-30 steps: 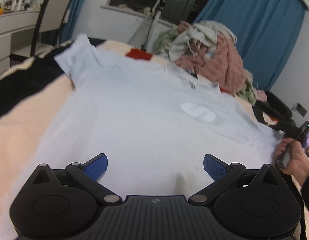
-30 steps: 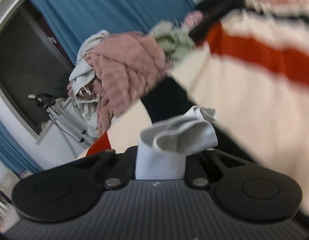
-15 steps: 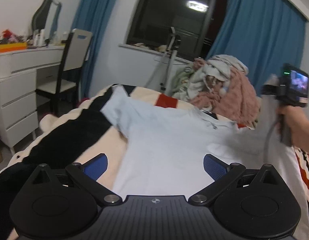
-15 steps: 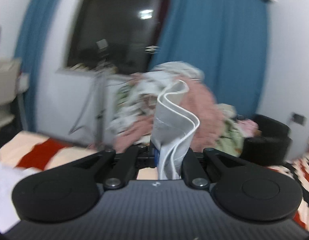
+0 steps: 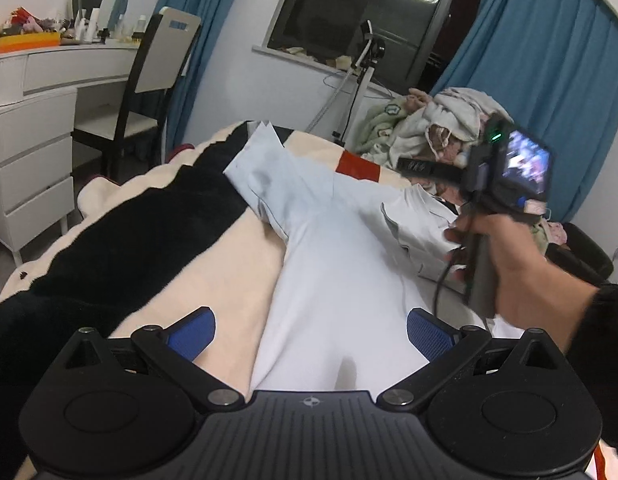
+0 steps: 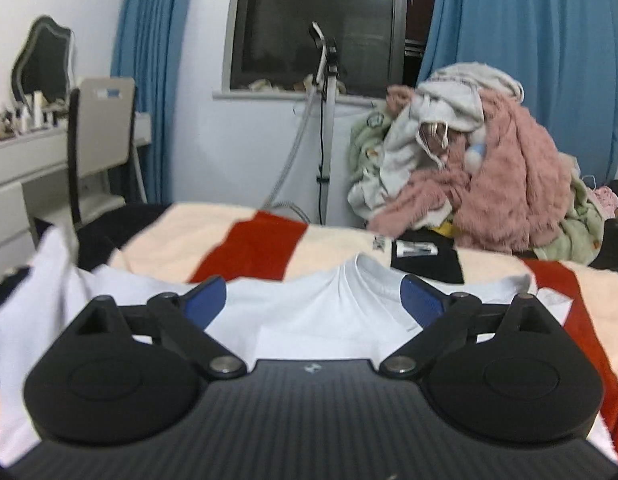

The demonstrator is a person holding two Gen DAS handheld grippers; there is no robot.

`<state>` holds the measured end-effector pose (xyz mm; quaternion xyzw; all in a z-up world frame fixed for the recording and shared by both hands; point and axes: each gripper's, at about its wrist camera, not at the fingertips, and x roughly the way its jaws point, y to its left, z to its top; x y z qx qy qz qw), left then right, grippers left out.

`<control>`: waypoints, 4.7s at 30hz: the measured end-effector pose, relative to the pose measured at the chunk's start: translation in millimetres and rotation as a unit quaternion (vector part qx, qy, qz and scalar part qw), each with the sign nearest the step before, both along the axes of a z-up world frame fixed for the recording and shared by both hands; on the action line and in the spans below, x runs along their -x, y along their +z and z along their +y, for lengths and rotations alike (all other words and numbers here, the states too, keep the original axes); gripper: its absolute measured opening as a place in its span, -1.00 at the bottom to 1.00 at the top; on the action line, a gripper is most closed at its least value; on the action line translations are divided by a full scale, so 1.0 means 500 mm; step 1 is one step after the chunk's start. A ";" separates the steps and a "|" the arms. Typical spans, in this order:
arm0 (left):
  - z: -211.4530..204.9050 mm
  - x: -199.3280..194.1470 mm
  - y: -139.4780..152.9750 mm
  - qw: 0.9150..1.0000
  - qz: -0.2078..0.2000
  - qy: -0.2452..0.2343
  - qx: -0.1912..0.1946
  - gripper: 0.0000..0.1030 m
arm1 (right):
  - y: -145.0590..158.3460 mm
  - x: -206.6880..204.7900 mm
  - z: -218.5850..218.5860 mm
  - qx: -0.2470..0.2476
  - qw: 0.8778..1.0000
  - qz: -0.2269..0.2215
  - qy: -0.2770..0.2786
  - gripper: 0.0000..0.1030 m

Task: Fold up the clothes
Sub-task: 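Fold the held side over toward the shirt middle and open the right gripper, then grasp the opposite T-shirt side edge with the left gripper, then fold the held side over toward the shirt middle and open the left gripper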

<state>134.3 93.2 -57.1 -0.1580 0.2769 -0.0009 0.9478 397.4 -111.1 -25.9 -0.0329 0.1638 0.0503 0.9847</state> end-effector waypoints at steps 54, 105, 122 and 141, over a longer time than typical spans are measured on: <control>-0.456 0.227 -0.151 0.890 0.184 -0.373 0.186 -0.34 | 0.055 0.852 -0.512 -0.280 0.952 -0.003 -0.124 0.85; -0.279 -0.515 -0.092 0.979 0.078 -0.056 0.178 -0.93 | -0.039 0.543 -0.443 -0.222 0.969 0.054 -0.094 0.85; -0.249 -0.252 -0.014 0.983 0.089 -0.143 0.076 -0.20 | -0.049 0.538 -0.449 -0.224 0.968 0.045 -0.101 0.85; -0.233 0.204 -0.144 0.910 0.249 -0.234 0.235 -0.07 | 0.047 0.795 -0.388 -0.217 0.972 0.023 -0.085 0.85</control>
